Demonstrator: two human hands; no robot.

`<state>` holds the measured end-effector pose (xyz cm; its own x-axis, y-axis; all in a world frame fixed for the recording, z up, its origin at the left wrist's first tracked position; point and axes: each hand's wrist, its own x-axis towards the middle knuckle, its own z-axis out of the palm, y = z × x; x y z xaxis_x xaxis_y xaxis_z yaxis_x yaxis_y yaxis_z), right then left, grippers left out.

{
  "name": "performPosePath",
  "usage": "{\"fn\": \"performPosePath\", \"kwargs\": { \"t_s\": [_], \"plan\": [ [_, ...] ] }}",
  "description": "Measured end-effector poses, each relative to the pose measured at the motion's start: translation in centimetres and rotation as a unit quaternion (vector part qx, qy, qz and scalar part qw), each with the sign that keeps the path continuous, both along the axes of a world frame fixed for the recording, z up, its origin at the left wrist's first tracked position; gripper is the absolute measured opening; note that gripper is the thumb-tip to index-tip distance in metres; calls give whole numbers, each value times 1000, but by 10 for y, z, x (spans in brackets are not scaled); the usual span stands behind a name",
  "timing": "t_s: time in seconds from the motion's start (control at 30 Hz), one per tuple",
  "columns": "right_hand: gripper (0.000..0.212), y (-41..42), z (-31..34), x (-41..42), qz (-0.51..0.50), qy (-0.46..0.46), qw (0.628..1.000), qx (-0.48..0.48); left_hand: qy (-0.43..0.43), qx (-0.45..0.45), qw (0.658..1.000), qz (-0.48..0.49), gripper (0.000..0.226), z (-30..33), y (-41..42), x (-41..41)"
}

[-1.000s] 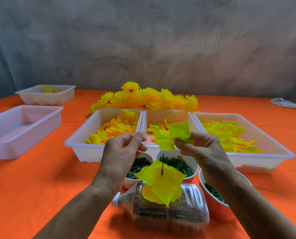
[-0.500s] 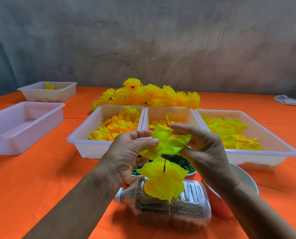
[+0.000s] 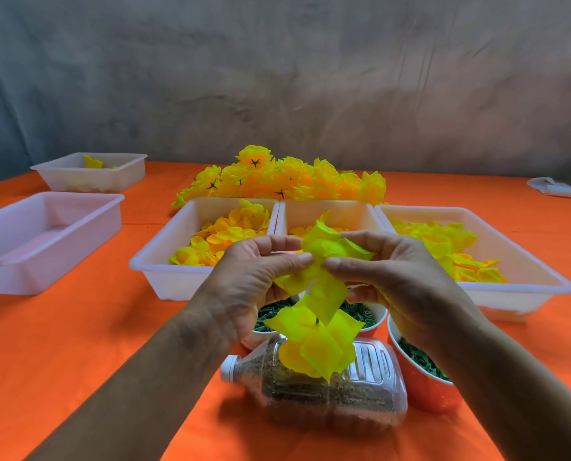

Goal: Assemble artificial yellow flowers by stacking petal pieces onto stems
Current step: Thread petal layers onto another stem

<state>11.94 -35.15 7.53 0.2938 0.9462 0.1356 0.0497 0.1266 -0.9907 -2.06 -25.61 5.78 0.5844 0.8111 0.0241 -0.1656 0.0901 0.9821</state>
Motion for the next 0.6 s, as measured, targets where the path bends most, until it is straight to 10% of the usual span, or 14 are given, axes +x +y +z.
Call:
{"fn": "performPosePath", "kwargs": {
  "t_s": [0.6],
  "plan": [
    [39, 2, -3, 2, 26, 24, 994, -103, 89, -7, 995, -55, 40, 0, -2, -6]
  ]
}}
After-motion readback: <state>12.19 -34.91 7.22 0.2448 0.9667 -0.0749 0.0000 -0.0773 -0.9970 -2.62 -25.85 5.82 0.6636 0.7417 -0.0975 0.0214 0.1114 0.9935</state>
